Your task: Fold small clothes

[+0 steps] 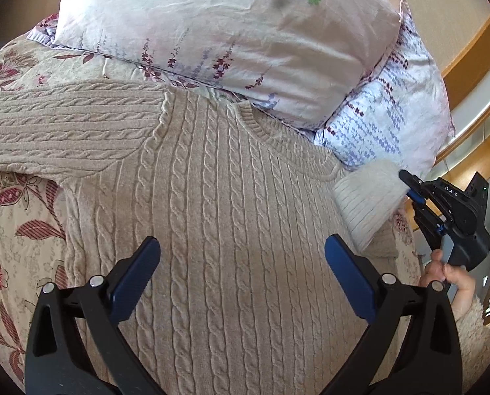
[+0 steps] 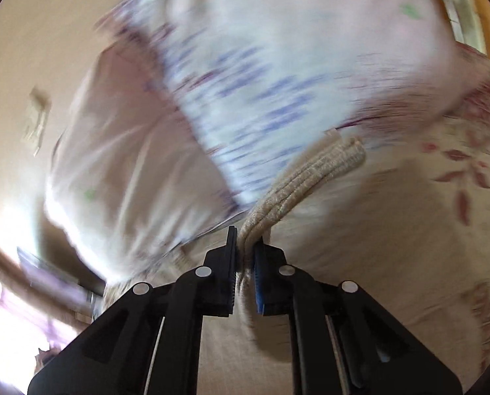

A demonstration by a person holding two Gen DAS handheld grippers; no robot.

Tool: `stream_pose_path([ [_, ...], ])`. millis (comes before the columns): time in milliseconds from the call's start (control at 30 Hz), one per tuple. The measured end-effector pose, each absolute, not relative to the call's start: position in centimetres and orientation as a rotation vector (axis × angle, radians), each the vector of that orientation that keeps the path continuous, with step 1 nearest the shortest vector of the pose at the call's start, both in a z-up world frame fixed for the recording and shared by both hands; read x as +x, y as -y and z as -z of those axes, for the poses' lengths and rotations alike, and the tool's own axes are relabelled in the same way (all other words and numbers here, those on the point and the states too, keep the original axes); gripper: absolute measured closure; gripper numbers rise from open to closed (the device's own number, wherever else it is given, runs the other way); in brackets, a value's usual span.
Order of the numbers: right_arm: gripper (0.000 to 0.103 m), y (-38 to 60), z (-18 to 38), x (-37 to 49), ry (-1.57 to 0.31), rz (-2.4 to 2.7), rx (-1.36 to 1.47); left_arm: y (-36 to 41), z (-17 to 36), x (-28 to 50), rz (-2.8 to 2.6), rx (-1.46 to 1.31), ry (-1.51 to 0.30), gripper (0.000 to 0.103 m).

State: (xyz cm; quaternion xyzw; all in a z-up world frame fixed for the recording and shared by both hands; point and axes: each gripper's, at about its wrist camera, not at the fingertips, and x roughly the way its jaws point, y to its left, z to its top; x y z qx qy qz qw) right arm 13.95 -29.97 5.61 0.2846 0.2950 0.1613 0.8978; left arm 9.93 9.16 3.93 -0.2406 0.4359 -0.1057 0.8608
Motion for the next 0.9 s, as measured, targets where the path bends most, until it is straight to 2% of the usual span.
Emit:
stream_pose_path([
  [67,0.091,25.2,-5.8,14.4,-0.677,-0.437,0.470,-9.6,-4.0,10.2,0.232,-0.543,-0.907,0.005],
  [133,0.077,21.3,-5.1,14.7,-0.760,-0.517,0.373,-9.8,-4.1,10.7,0.246,-0.586,-0.902,0.005],
  [167,0.062,19.9,-4.5,14.6,-0.803,-0.548,0.347,-9.9,-4.0,11.1,0.255,-0.607,-0.907,0.006],
  [200,0.054,19.0,-3.7,14.5,-0.847,-0.563,0.341,-9.9,-3.9,11.4,0.261,-0.619,-0.912,0.007],
  [233,0.053,18.9,-3.1,14.3,-0.870,-0.565,0.363,-9.8,-3.8,11.8,0.270,-0.632,-0.920,0.008],
  [400,0.053,26.4,-0.8,13.9,-0.920,-0.444,0.634,-8.7,-2.5,14.4,0.313,-0.673,-0.995,0.019],
  [533,0.053,35.3,1.4,11.8,-0.878,-0.257,0.891,-8.1,-1.1,16.3,0.285,-0.696,-1.060,0.026],
  [633,0.054,40.6,3.0,10.8,-0.826,-0.141,1.064,-8.0,-0.7,17.3,0.262,-0.684,-1.069,0.037],
  [733,0.056,43.1,3.6,10.4,-0.752,-0.105,1.165,-7.9,-0.8,18.7,0.254,-0.662,-1.083,0.056],
  [767,0.060,43.0,3.6,10.5,-0.737,-0.098,1.171,-7.8,-0.8,19.2,0.248,-0.650,-1.090,0.066],
  [800,0.066,43.4,3.6,10.9,-0.711,-0.084,1.181,-7.7,-0.8,19.7,0.253,-0.641,-1.092,0.083],
  [833,0.070,43.7,3.6,11.3,-0.693,-0.075,1.189,-7.5,-0.8,20.2,0.261,-0.630,-1.101,0.090],
  [900,0.092,43.5,3.7,11.9,-0.657,-0.064,1.210,-7.0,-1.1,21.4,0.271,-0.586,-1.109,0.094],
])
